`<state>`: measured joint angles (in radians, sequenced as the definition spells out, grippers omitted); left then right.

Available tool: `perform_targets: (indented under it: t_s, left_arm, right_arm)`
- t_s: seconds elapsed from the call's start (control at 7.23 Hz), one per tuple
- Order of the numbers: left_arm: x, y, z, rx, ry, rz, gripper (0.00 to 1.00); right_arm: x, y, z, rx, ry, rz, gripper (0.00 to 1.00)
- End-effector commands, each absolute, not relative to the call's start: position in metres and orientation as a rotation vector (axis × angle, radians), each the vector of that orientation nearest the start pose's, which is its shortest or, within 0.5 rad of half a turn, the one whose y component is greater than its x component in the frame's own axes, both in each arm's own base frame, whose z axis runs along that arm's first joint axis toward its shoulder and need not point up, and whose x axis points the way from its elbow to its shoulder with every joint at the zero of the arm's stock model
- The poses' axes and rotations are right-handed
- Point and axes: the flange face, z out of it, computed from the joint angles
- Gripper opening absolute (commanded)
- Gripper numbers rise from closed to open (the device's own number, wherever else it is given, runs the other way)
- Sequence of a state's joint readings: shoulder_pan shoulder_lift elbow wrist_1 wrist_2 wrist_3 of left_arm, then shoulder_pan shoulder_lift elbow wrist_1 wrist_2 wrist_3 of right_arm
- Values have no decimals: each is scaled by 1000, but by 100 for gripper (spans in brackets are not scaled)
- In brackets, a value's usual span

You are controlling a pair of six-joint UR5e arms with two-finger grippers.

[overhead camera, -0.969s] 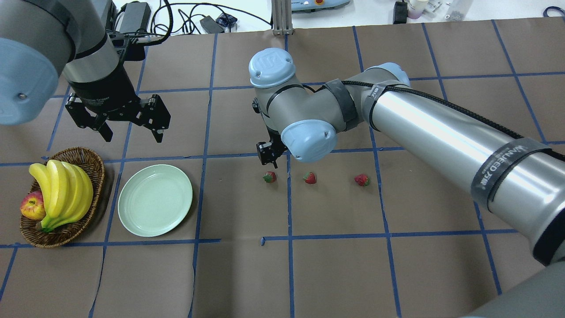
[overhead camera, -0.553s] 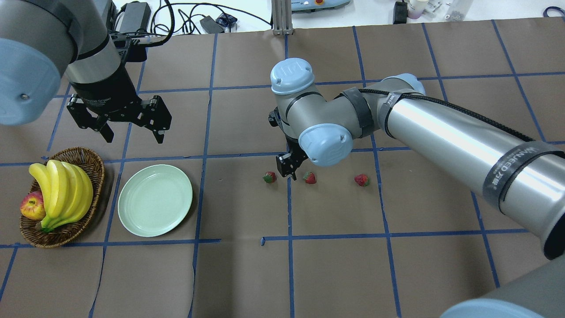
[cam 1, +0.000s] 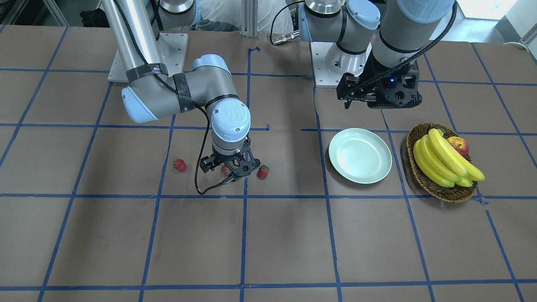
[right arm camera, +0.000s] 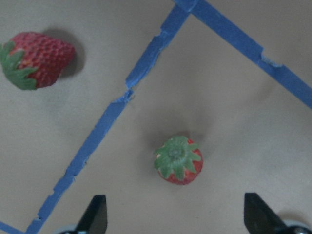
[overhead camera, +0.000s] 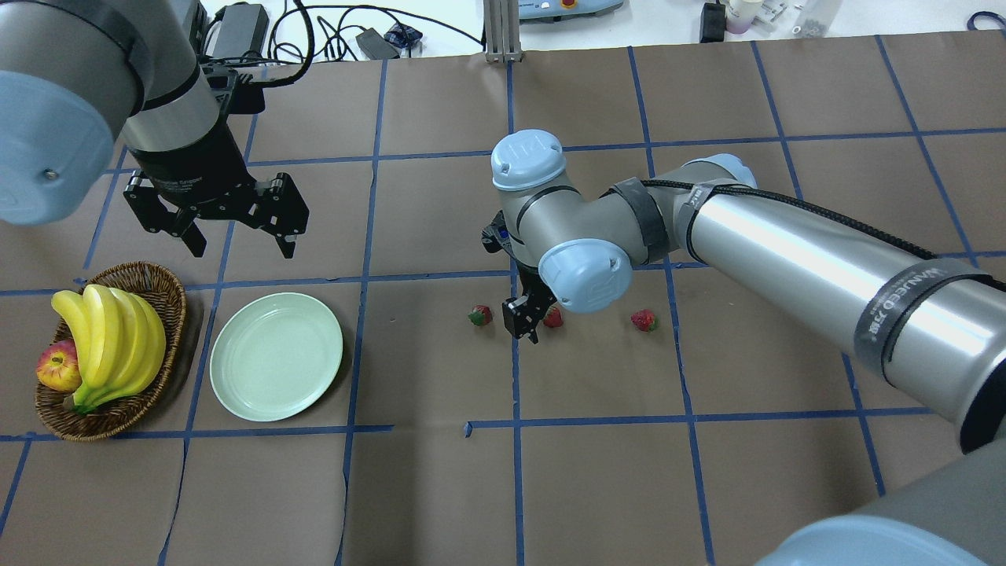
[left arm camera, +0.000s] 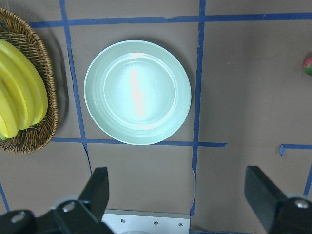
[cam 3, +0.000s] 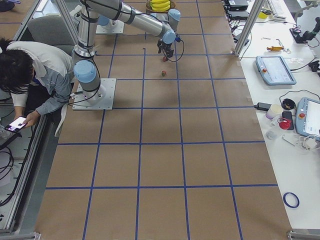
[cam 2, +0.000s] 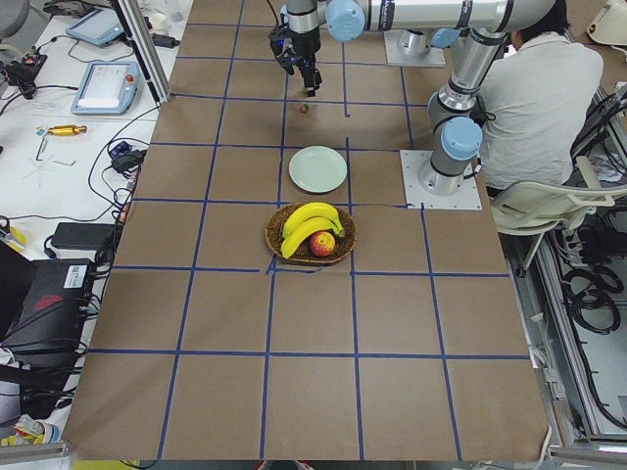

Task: Collect all strawberries into plate
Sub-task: 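Lower the right gripper onto a second strawberry and grasp it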

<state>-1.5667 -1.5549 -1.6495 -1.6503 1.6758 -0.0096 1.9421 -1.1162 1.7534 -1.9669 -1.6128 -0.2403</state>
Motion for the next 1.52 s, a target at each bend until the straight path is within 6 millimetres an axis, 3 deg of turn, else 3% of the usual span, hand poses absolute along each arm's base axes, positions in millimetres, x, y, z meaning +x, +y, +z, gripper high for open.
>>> perform_targets:
  t_s: [0.0,0.14,0.28,0.42,0.69,0.83,0.97,1.25,1.38]
  left_arm:
    - [-122,-468,446,-9,3028,229,100]
    - [-122,-468,445,-11,3028,232,100]
    - [-122,-468,445,-9,3029,232,100]
    - [-122,-467,445,-11,3029,234,100]
    - [-123,-467,445,-12,3034,235,100]
    - [-123,-467,445,-12,3034,235,100]
    - [-123,-467,445,-12,3032,234,100]
    - [-123,-467,445,-11,3031,234,100]
    - [-122,-468,445,-11,3029,232,100]
  right_arm:
    - [332,-497,173,-965,3030,341,96]
    - [332,-497,173,-966,3032,333,89]
    - [333,-500,175,-966,3033,318,74]
    - [333,-500,176,-966,3033,318,73]
    - [332,-498,174,-966,3033,325,45]
    - [333,-501,177,-965,3037,313,0]
    - [332,-501,178,-908,3064,309,0]
    - [335,-512,201,-881,3090,234,0]
    - [334,-517,229,-830,3107,156,0]
